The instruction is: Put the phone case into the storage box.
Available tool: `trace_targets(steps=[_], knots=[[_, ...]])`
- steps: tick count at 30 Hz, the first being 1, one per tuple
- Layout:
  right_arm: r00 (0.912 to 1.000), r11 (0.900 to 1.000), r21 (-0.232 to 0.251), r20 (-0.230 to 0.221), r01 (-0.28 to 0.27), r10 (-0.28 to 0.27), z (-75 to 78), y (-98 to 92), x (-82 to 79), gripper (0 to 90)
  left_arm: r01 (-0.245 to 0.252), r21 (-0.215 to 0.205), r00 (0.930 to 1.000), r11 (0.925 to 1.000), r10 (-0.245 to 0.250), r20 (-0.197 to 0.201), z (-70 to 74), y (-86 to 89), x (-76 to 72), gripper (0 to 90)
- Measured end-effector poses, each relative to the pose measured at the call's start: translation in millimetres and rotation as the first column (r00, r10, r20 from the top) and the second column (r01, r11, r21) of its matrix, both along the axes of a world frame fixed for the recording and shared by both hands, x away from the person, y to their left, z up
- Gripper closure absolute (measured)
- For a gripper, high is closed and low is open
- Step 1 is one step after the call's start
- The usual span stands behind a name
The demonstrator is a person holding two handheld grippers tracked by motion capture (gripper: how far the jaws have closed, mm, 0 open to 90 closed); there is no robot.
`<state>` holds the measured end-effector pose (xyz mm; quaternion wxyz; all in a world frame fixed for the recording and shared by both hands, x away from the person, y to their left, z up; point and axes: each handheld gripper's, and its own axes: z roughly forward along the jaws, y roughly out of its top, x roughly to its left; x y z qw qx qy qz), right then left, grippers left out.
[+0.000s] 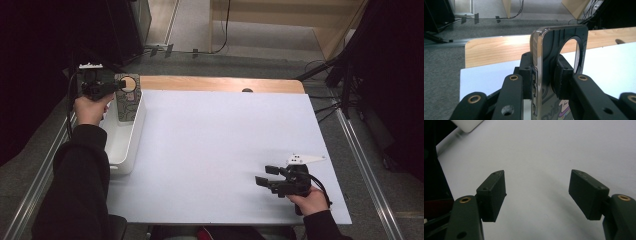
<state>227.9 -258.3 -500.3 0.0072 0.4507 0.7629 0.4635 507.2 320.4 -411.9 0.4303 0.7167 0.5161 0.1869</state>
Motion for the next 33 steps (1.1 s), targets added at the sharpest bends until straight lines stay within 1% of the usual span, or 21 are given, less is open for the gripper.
trace_targets(steps=[5, 10, 15, 19, 25, 26, 30, 33], knots=[[1.0000, 1.000, -0.001, 0.003, 0.000, 0.000, -0.2, -0.2, 0.4, 28.8, 0.001, 0.000, 1.0000, 1.0000, -0.001, -0.009, -2.0, 1.0, -0.1, 71.5], [1.0000, 1.000, 0.000, 0.000, 0.000, 0.000, 0.0, 0.1, 0.0, 28.8, -0.005, 0.013, 1.0000, 0.9999, 0.005, -0.003, -2.8, 0.6, 0.1, 70.9], [1.0000, 1.000, 0.001, 0.000, 0.001, -0.001, 0.0, 0.0, 0.0, 28.8, -0.003, 0.025, 0.9998, 0.9997, 0.004, -0.020, -4.3, -0.4, 0.7, 70.4], [1.0000, 1.000, 0.000, -0.001, -0.002, 0.002, -0.1, 0.1, 0.2, 28.8, -0.008, 0.036, 0.9999, 0.9993, 0.008, -0.013, -5.2, -0.5, 1.0, 69.9], [1.0000, 1.000, 0.002, 0.002, 0.000, 0.000, -0.1, -0.1, 0.2, 28.9, -0.011, 0.031, 0.9999, 0.9994, 0.012, -0.013, -5.8, -1.2, 1.6, 68.2], [1.0000, 1.000, 0.003, 0.002, 0.000, 0.000, 0.0, -0.1, 0.1, 28.9, -0.010, 0.030, 0.9998, 0.9995, 0.010, -0.015, -5.9, -1.3, 1.7, 66.4], [1.0000, 1.000, 0.003, -0.001, 0.000, 0.000, 0.1, -0.1, 0.0, 28.8, -0.006, 0.046, 0.9999, 0.9989, 0.007, -0.014, -5.9, -1.5, 1.5, 62.5], [1.0000, 1.000, 0.002, 0.002, 0.000, 0.000, -0.1, -0.2, 0.3, 28.8, -0.008, 0.042, 0.9998, 0.9991, 0.009, -0.017, -6.3, -0.6, 2.0, 55.7]])
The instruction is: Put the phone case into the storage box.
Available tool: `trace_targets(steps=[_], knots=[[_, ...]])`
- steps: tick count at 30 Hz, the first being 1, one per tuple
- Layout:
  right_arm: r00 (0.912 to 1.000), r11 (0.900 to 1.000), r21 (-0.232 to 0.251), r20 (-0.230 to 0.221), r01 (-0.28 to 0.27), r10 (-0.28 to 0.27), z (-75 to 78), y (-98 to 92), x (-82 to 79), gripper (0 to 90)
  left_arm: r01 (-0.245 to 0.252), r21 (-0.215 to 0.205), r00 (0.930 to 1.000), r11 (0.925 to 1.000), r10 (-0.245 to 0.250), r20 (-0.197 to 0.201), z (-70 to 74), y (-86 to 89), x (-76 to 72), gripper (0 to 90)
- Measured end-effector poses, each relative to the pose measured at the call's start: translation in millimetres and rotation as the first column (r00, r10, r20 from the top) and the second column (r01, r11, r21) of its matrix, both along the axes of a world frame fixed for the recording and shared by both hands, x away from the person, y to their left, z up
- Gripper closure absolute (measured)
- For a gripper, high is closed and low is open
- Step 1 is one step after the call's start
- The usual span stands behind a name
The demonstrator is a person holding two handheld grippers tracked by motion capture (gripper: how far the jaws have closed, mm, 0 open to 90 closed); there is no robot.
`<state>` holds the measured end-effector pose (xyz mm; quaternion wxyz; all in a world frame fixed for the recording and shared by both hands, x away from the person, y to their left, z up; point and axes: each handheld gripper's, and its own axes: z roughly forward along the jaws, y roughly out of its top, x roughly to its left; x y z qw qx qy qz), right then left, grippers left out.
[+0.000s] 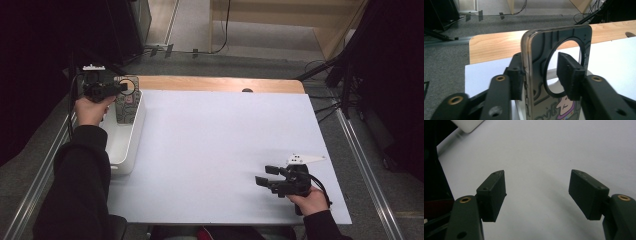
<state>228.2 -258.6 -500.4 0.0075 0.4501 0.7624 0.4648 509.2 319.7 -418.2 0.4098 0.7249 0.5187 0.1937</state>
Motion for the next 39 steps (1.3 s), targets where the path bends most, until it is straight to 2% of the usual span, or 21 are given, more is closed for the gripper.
trace_targets(steps=[6, 10, 15, 18, 19, 24, 32, 36, 39], knots=[[1.0000, 1.000, -0.001, -0.004, -0.002, 0.002, 0.0, 0.6, -0.1, 28.9, -0.001, -0.015, 1.0000, 0.9999, 0.001, -0.008, -1.5, 2.7, 1.3, 41.3], [1.0000, 1.000, -0.001, -0.004, -0.002, 0.002, -0.1, 0.5, -0.1, 28.8, 0.006, -0.042, 0.9998, 0.9991, -0.007, -0.021, -2.8, 3.9, 2.5, 35.6], [1.0000, 1.000, 0.003, -0.001, 0.002, -0.002, 0.1, -0.2, -0.3, 28.8, 0.007, -0.049, 0.9995, 0.9988, -0.008, -0.030, -2.7, 5.1, 2.8, 31.0], [1.0000, 1.000, 0.002, 0.000, 0.001, -0.001, 0.0, -0.2, -0.1, 28.8, -0.001, -0.029, 0.9995, 0.9996, 0.000, -0.031, -2.0, 5.1, 2.7, 30.0], [1.0000, 1.000, 0.001, -0.001, 0.001, -0.001, 0.1, 0.0, -0.2, 28.8, -0.005, -0.024, 0.9995, 0.9997, 0.004, -0.032, -1.8, 5.3, 2.6, 26.4], [1.0000, 1.000, 0.005, -0.005, 0.000, 0.000, 0.0, -0.1, 0.1, 28.8, -0.002, -0.052, 0.9991, 0.9987, 0.000, -0.043, 0.3, 7.8, 1.3, 26.1], [1.0000, 1.000, 0.003, -0.004, -0.002, 0.002, 0.3, 1.1, 0.4, 28.8, -0.002, -0.060, 0.9988, 0.9982, -0.001, -0.048, 8.2, 9.9, -3.4, 26.1], [1.0000, 1.000, 0.001, -0.003, -0.006, 0.006, 0.4, 2.1, 1.6, 28.8, -0.013, -0.025, 0.9988, 0.9996, 0.012, -0.047, 11.8, 9.1, -6.3, 26.1], [0.9999, 1.000, 0.001, -0.001, -0.013, 0.013, 0.5, 3.3, 2.9, 28.8, -0.017, -0.030, 0.9984, 0.9994, 0.016, -0.054, 14.1, 10.2, -7.8, 26.0]])
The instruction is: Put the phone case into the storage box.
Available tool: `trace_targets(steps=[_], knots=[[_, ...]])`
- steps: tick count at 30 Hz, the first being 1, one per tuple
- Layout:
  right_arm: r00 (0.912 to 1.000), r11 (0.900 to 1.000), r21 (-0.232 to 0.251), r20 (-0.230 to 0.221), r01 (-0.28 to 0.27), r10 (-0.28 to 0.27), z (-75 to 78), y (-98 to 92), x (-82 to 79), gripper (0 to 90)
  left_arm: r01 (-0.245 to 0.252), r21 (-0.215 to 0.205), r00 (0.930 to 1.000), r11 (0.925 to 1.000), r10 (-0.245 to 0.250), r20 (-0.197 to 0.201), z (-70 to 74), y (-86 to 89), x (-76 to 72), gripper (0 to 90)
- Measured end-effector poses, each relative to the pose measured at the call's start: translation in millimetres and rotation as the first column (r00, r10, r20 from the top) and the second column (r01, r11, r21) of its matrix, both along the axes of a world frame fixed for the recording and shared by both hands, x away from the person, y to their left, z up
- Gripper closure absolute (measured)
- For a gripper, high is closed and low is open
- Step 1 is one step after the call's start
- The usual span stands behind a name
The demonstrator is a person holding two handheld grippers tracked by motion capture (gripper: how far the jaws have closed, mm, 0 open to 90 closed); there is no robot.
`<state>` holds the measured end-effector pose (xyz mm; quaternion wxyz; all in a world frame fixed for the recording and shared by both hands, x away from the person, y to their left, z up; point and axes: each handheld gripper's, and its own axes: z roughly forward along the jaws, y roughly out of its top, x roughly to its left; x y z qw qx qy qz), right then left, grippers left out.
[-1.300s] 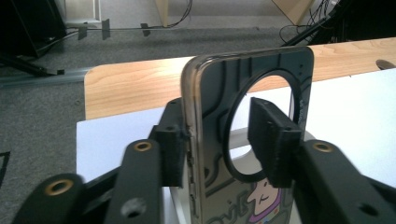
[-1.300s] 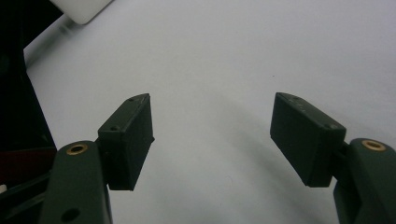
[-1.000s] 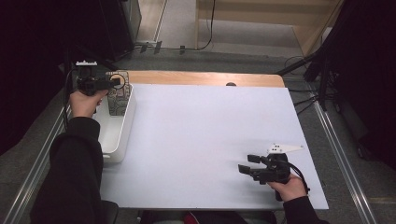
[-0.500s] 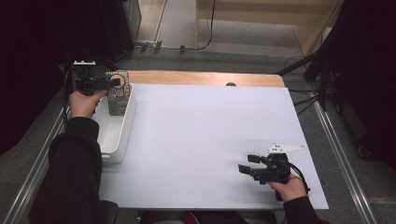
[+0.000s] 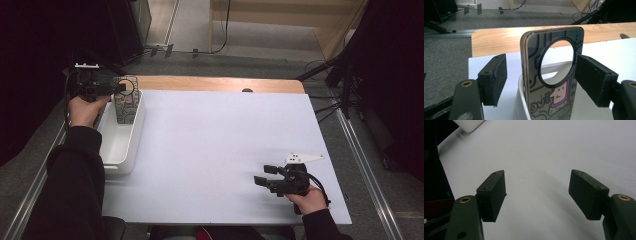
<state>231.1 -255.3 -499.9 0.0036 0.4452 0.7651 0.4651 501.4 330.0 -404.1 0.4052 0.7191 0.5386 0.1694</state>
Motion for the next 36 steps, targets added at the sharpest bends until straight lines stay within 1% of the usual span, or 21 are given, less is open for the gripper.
trace_targets(steps=[1, 3, 6, 11, 13, 15, 20, 23, 26, 29, 36], knots=[[1.0000, 1.000, -0.001, 0.000, -0.002, 0.002, 0.1, 0.3, 0.4, 28.8, -0.005, 0.005, 1.0000, 1.0000, 0.005, 0.000, 0.8, 0.4, -0.5, 26.1], [1.0000, 1.000, 0.001, 0.003, -0.005, 0.005, 0.2, 1.0, 1.6, 28.9, -0.006, 0.001, 1.0000, 1.0000, 0.006, 0.000, 2.9, 1.1, -2.2, 26.1], [1.0000, 1.000, 0.003, 0.002, -0.007, 0.007, 0.2, 1.5, 2.9, 28.8, -0.002, 0.015, 1.0000, 0.9999, 0.002, -0.001, 6.4, 0.9, -5.6, 26.4], [0.9999, 1.000, 0.005, 0.003, -0.013, 0.013, -0.2, 2.9, 5.7, 28.8, 0.003, 0.001, 1.0000, 1.0000, -0.003, 0.001, 14.2, 2.2, -12.0, 26.4], [0.9999, 1.000, 0.004, 0.002, -0.015, 0.015, 0.1, 3.9, 7.0, 28.8, 0.008, -0.011, 0.9999, 0.9999, -0.008, -0.009, 16.3, 2.1, -15.3, 26.4], [0.9998, 1.000, 0.004, 0.005, -0.020, 0.020, 0.1, 4.7, 8.2, 28.8, 0.009, -0.003, 0.9998, 1.0000, -0.009, -0.017, 17.3, 1.3, -17.8, 26.3], [0.9997, 1.000, 0.004, 0.006, -0.025, 0.025, 1.2, 6.1, 9.5, 28.8, 0.025, -0.006, 0.9989, 0.9997, -0.025, -0.039, 21.8, 0.0, -25.0, 26.3], [0.9995, 1.000, 0.005, 0.008, -0.030, 0.030, 1.5, 6.8, 9.9, 28.8, 0.027, -0.009, 0.9988, 0.9996, -0.027, -0.039, 25.1, -0.7, -28.7, 26.3], [0.9993, 0.999, 0.004, 0.010, -0.035, 0.035, 1.7, 6.7, 9.9, 28.8, 0.042, -0.021, 0.9981, 0.9989, -0.043, -0.044, 28.0, -2.2, -32.0, 26.3], [0.9995, 1.000, 0.005, 0.008, -0.029, 0.029, 1.8, 5.9, 10.1, 28.8, 0.061, -0.009, 0.9972, 0.9981, -0.062, -0.043, 31.1, -6.6, -35.3, 26.3], [0.9996, 1.000, 0.004, 0.006, -0.029, 0.029, 1.9, 4.6, 10.2, 28.8, 0.086, -0.011, 0.9954, 0.9962, -0.087, -0.042, 36.7, -12.5, -41.1, 26.3]])
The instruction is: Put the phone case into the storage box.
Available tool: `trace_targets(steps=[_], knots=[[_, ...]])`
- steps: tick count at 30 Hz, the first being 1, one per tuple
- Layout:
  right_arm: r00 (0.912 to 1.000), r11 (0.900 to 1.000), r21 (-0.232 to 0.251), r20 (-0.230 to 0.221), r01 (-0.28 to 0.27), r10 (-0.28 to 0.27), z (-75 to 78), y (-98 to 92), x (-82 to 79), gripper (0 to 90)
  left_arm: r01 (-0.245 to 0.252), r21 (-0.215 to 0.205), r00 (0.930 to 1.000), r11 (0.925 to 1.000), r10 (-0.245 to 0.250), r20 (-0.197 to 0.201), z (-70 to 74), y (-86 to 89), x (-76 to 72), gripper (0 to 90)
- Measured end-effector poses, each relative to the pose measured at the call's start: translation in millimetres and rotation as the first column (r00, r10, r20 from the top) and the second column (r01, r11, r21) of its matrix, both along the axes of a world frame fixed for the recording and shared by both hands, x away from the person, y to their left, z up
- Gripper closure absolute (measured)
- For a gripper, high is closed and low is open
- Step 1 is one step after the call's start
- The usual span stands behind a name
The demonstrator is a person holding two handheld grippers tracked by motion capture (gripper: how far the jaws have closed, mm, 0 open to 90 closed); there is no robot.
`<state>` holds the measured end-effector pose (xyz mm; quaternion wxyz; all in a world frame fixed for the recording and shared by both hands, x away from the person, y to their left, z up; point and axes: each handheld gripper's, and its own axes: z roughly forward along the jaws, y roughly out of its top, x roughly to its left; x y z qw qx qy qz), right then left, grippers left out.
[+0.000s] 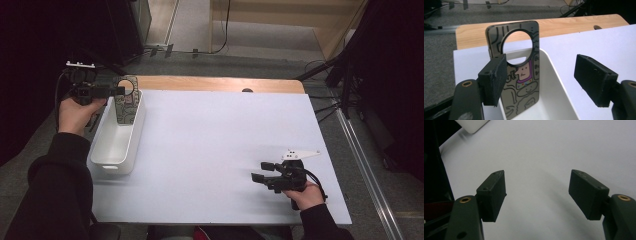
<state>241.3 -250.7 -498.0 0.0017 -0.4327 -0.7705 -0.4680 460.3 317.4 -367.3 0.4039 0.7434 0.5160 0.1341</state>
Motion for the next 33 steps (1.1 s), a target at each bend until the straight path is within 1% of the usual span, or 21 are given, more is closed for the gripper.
trace_targets(steps=[2, 3, 8, 11, 14, 17, 18, 19, 20, 21, 25, 30, 32, 33], knots=[[1.0000, 1.000, -0.001, 0.001, 0.000, 0.000, 0.2, 0.1, -0.1, 28.8, 0.007, 0.007, 1.0000, 0.9999, -0.007, -0.002, 1.4, -2.7, -1.5, 26.2], [1.0000, 1.000, 0.000, 0.001, 0.001, -0.001, 0.1, 0.3, -0.1, 28.8, 0.012, 0.003, 0.9999, 0.9999, -0.012, -0.004, 2.2, -4.2, -2.3, 26.3], [1.0000, 1.000, -0.001, 0.003, 0.001, -0.001, 0.1, 0.8, -0.6, 28.8, 0.044, 0.005, 0.9990, 0.9990, -0.044, 0.008, 7.2, -13.1, -7.4, 26.3], [1.0000, 1.000, -0.003, 0.003, 0.001, -0.001, 0.0, 0.3, -0.4, 28.9, 0.067, -0.002, 0.9977, 0.9978, -0.067, 0.013, 10.5, -18.0, -11.6, 26.3], [1.0000, 1.000, -0.001, 0.002, 0.000, 0.000, 0.2, 0.2, -0.5, 28.8, 0.085, 0.001, 0.9962, 0.9964, -0.085, 0.019, 13.4, -23.0, -15.6, 26.3], [1.0000, 1.000, -0.002, 0.002, 0.001, -0.001, 0.0, 0.6, -0.4, 28.8, 0.101, -0.005, 0.9948, 0.9949, -0.101, 0.014, 15.5, -27.7, -18.4, 26.3], [1.0000, 1.000, -0.001, 0.000, 0.000, 0.000, 0.0, 0.8, -0.5, 28.8, 0.102, -0.001, 0.9947, 0.9947, -0.102, 0.009, 16.2, -29.0, -19.2, 26.3], [1.0000, 1.000, -0.002, 0.000, 0.000, 0.000, 0.0, 0.8, -0.4, 28.8, 0.103, -0.010, 0.9947, 0.9946, -0.103, 0.001, 16.6, -30.4, -19.6, 26.3], [1.0000, 1.000, -0.003, -0.002, 0.000, 0.000, 0.0, 0.9, -0.4, 28.8, 0.115, -0.023, 0.9933, 0.9931, -0.115, -0.004, 17.0, -31.3, -20.3, 26.3], [1.0000, 1.000, -0.003, -0.004, 0.000, 0.000, 0.0, 0.7, -0.3, 28.9, 0.123, -0.033, 0.9924, 0.9919, -0.123, 0.000, 17.3, -32.7, -21.3, 26.3], [1.0000, 1.000, -0.002, -0.004, 0.001, -0.001, 0.0, 0.7, -0.3, 28.8, 0.147, -0.028, 0.9890, 0.9887, -0.148, -0.004, 18.3, -41.1, -25.9, 26.3], [1.0000, 1.000, -0.004, -0.002, -0.003, 0.003, -0.1, 1.3, -0.3, 28.8, 0.186, -0.014, 0.9826, 0.9825, -0.186, -0.001, 17.9, -51.6, -32.6, 26.3], [1.0000, 1.000, -0.003, -0.003, -0.003, 0.003, 0.0, 1.3, -0.4, 28.8, 0.201, -0.021, 0.9795, 0.9793, -0.201, -0.002, 16.9, -54.2, -35.2, 26.3], [1.0000, 1.000, -0.003, -0.003, -0.003, 0.003, 0.0, 1.3, -0.4, 28.8, 0.201, -0.021, 0.9796, 0.9794, -0.201, -0.002, 16.6, -55.7, -36.5, 26.2]])
